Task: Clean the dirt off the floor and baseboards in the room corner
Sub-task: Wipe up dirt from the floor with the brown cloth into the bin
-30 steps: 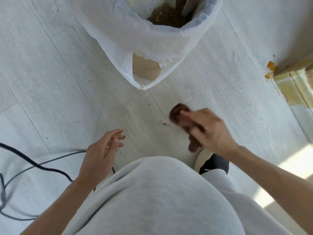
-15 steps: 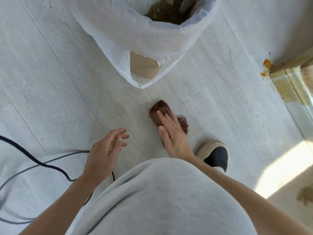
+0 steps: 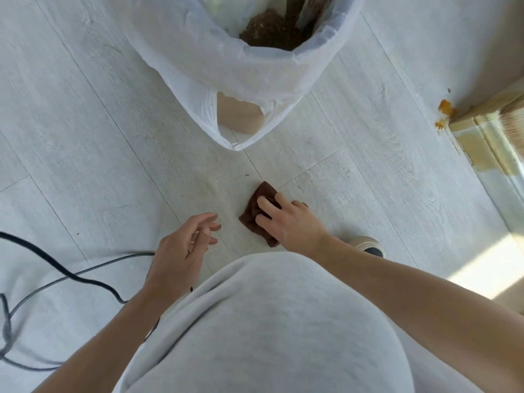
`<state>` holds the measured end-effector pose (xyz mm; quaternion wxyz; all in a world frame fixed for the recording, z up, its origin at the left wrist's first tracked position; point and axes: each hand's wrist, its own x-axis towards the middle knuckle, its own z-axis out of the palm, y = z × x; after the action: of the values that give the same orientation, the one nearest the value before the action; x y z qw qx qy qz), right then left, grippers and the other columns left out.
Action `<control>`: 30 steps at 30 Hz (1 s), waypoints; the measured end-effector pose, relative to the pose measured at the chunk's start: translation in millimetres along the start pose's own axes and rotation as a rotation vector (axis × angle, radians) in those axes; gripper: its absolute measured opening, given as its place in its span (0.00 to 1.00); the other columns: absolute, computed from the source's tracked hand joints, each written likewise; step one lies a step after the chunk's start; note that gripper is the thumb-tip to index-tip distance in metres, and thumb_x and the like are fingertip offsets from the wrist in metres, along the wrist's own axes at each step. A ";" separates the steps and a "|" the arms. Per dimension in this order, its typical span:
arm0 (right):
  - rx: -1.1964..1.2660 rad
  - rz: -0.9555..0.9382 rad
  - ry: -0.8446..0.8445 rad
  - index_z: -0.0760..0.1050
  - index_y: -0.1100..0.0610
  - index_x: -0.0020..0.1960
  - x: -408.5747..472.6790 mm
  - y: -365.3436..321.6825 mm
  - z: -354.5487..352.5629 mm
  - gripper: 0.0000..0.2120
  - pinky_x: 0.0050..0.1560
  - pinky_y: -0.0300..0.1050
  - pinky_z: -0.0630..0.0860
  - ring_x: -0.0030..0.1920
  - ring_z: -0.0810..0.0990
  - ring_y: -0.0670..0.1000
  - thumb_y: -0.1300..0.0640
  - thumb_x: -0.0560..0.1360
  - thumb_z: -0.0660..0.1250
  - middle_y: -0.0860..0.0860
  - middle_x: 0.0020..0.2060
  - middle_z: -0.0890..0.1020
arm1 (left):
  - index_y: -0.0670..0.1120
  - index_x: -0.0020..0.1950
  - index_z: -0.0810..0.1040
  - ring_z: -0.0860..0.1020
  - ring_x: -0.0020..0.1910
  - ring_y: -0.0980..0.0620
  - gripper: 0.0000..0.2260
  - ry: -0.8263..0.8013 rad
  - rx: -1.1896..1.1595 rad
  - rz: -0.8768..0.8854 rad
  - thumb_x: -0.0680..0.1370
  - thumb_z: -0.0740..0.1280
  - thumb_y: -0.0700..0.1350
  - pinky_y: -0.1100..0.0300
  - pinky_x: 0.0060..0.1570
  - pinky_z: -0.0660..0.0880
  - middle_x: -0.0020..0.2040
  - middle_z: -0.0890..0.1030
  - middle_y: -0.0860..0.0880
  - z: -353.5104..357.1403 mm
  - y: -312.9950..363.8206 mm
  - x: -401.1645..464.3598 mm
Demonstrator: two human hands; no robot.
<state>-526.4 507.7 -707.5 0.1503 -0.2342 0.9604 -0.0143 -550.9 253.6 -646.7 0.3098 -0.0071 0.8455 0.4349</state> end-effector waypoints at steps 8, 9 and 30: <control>0.021 0.341 -0.134 0.78 0.54 0.57 -71.2 72.1 15.9 0.21 0.24 0.48 0.72 0.42 0.74 0.60 0.59 0.66 0.81 0.55 0.54 0.76 | 0.54 0.66 0.78 0.84 0.50 0.60 0.12 0.002 0.017 0.040 0.86 0.59 0.46 0.55 0.51 0.81 0.54 0.84 0.63 14.1 23.7 18.4; 0.028 0.425 -0.162 0.77 0.54 0.59 -81.1 83.8 16.5 0.20 0.26 0.48 0.71 0.44 0.74 0.60 0.58 0.69 0.79 0.54 0.55 0.75 | 0.54 0.66 0.79 0.84 0.49 0.60 0.12 -0.001 0.017 0.052 0.86 0.59 0.46 0.56 0.51 0.81 0.53 0.84 0.63 18.2 26.1 21.2; 0.502 1.105 0.223 0.76 0.54 0.57 -64.5 152.7 11.5 0.15 0.48 0.54 0.78 0.48 0.77 0.63 0.56 0.71 0.70 0.54 0.51 0.73 | 0.59 0.63 0.78 0.85 0.46 0.56 0.14 -0.030 0.031 0.064 0.85 0.60 0.42 0.54 0.49 0.82 0.53 0.85 0.61 44.0 41.5 36.0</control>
<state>-536.5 673.4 -715.2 0.0849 0.3432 0.9171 -0.1843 -568.9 321.2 -654.3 0.3084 0.0312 0.8472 0.4314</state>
